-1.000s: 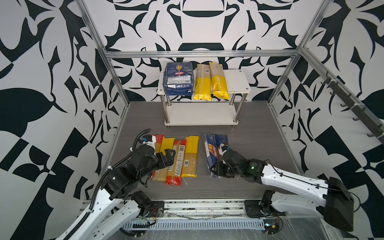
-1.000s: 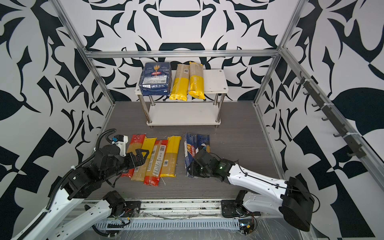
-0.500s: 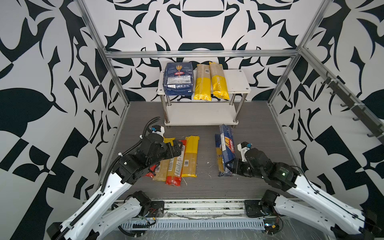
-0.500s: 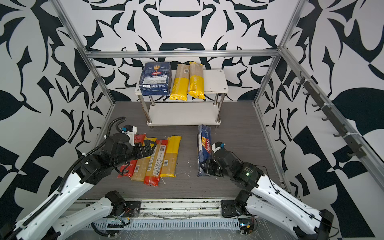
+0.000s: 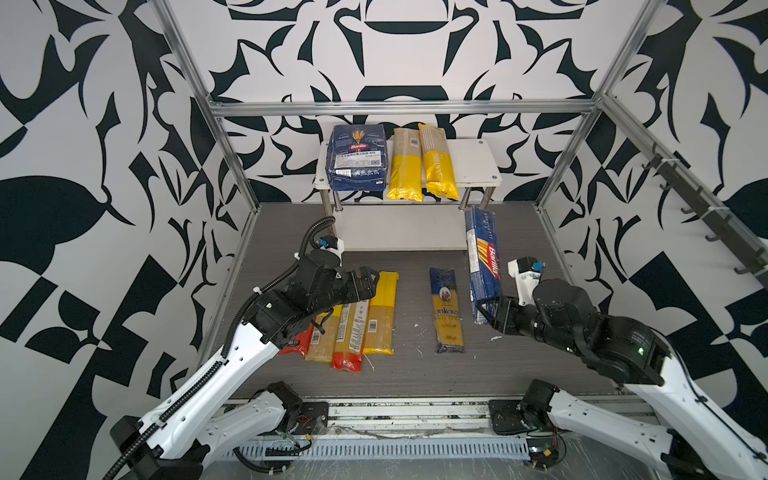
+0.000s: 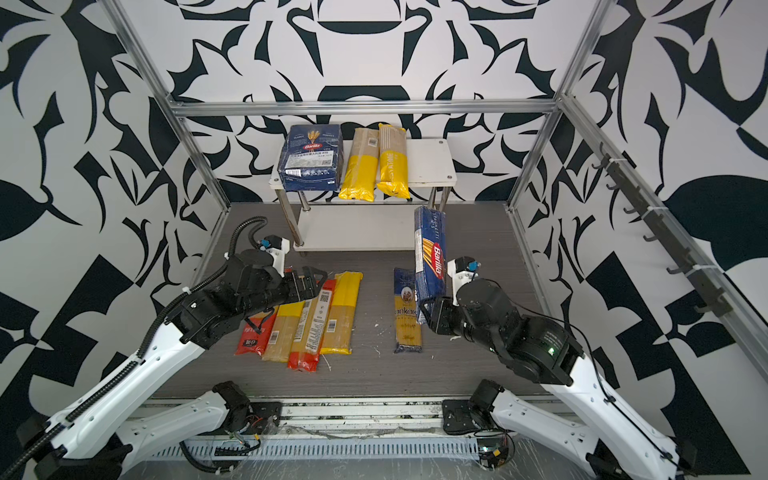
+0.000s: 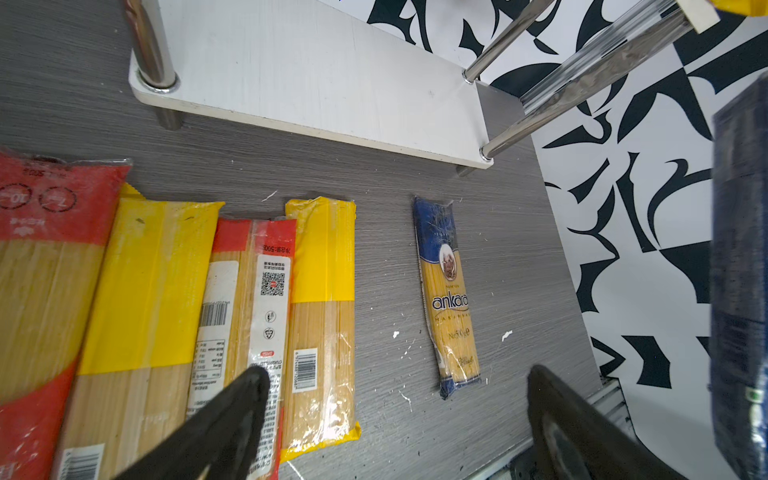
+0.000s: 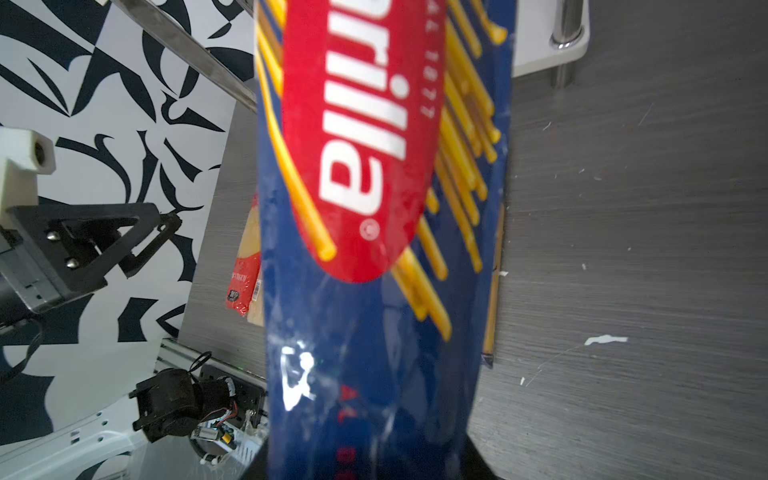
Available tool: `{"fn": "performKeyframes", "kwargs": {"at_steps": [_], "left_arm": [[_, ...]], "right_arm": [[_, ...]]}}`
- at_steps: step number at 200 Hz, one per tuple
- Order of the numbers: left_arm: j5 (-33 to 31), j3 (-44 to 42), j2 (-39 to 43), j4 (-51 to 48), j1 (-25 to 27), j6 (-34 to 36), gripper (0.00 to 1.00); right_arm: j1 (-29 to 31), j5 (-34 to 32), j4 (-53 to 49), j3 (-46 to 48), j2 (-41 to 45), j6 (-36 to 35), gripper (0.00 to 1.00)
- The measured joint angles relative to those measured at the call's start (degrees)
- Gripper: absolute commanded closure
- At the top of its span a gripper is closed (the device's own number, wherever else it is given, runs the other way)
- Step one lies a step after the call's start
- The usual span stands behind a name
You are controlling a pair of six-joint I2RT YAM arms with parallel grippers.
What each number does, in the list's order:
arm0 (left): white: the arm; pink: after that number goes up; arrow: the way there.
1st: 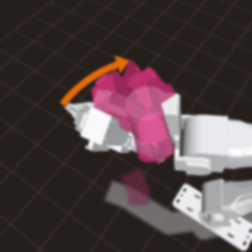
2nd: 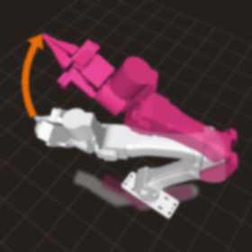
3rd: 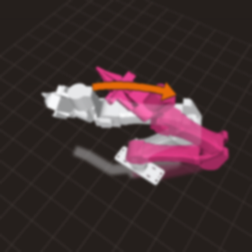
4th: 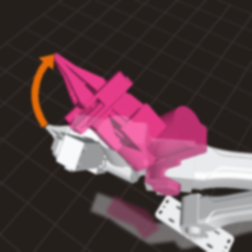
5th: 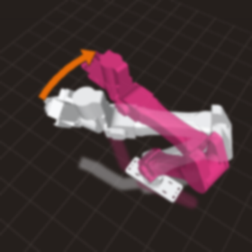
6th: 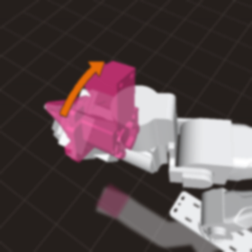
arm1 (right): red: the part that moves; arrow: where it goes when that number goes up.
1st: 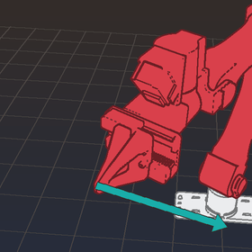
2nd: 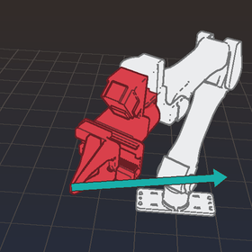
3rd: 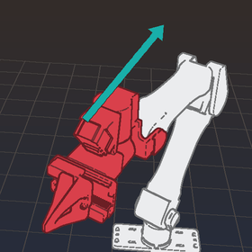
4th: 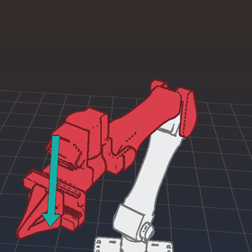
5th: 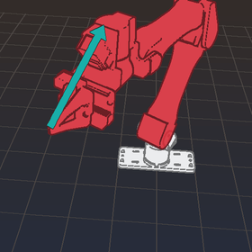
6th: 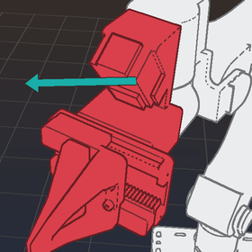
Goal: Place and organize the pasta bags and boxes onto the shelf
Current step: 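Lift the blue Barilla box upright with the right gripper toward the shelf, then stand the Barilla box on the upper shelf beside the yellow bags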
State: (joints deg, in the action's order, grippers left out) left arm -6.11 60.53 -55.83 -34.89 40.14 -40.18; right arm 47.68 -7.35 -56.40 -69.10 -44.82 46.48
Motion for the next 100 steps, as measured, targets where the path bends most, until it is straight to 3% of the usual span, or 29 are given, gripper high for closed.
{"fn": "performKeyframes", "kwargs": {"at_steps": [56, 100], "left_arm": [[0.07, 1.51, -0.92, 0.96, 0.00, 1.51, 0.01], [-0.13, 1.57, -2.73, 1.27, -0.07, 3.67, 0.00]], "right_arm": [[-1.77, -4.55, -3.43, -18.53, -13.22, -9.09, 0.66], [-14.32, 1.20, -4.63, -33.42, -25.14, -15.06, 0.68]]}}
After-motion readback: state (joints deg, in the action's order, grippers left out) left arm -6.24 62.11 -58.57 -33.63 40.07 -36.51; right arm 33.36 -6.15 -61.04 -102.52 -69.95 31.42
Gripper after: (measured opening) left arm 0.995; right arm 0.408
